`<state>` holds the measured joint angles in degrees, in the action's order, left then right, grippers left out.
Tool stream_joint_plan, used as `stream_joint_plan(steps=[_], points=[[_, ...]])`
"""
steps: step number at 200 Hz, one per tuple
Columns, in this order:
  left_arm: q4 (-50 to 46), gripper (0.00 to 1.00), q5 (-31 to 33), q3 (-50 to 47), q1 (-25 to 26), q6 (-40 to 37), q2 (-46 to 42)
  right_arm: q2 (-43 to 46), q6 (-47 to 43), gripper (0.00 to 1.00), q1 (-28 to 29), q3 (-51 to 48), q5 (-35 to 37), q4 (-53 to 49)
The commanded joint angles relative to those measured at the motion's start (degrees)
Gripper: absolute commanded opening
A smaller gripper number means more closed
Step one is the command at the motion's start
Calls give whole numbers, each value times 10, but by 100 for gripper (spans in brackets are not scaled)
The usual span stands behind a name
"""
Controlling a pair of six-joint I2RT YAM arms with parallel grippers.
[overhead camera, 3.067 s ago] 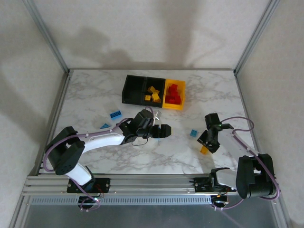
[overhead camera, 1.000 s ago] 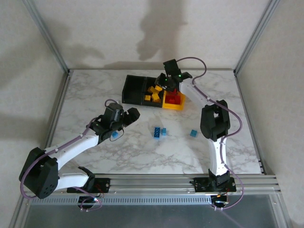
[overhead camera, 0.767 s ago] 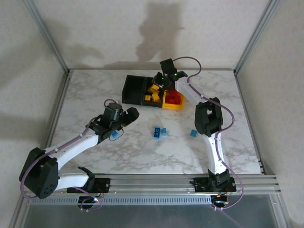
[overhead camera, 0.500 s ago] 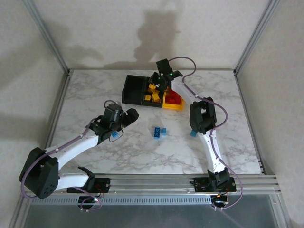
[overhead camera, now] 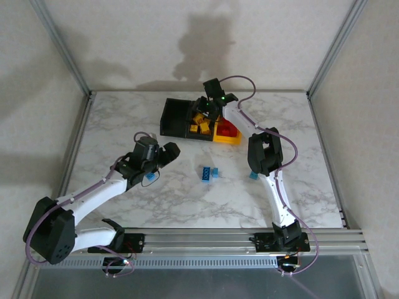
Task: Sort the legos into containers by color
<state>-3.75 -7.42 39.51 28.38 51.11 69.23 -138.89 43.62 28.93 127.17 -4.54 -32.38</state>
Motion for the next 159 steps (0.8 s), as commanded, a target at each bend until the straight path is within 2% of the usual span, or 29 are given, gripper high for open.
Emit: stream_joint_plan(steps=[1, 31, 58, 103, 159], points=[[-21, 83, 18, -3, -6, 7, -16, 32, -11, 51, 8, 1, 8, -7], [-45, 83, 34, 7, -8, 7, -22, 95, -41, 51, 16, -49, 12, 9], [-75, 84, 54, 15, -13, 10, -26, 185, -63, 52, 23, -164, 7, 64], [-115, 81, 77, 41, -24, -1, -16, 325, -90, 61, 36, -344, 1, 131], [-133, 81, 104, 83, -31, -13, 33, 436, -105, 62, 39, -493, -27, 178]])
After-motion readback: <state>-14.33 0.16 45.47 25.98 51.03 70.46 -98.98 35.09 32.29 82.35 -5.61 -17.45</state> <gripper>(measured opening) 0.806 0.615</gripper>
